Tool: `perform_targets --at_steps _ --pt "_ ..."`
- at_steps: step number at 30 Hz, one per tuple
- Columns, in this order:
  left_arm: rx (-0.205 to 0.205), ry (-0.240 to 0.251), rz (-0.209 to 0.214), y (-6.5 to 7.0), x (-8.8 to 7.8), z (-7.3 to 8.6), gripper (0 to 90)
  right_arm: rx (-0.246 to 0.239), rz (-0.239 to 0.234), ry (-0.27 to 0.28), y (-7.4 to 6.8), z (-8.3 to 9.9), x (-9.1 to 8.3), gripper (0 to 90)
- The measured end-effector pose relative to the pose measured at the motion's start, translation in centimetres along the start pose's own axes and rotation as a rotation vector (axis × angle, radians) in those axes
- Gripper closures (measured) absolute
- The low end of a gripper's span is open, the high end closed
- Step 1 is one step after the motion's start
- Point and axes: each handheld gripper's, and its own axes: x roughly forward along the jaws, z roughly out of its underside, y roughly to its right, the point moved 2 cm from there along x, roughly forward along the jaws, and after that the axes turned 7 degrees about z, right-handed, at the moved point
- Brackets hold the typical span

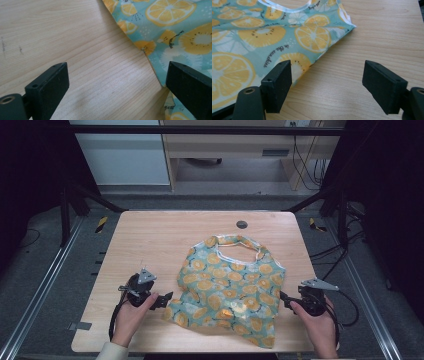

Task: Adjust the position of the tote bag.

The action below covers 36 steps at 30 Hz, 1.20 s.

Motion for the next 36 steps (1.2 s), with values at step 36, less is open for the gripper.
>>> perform_targets --at_steps 36 --pt "0.038 -0.142 0.024 -0.2 10.3 -11.5 4.7 0.194 -0.011 -0.144 2.1 -6.8 7.3 30.1"
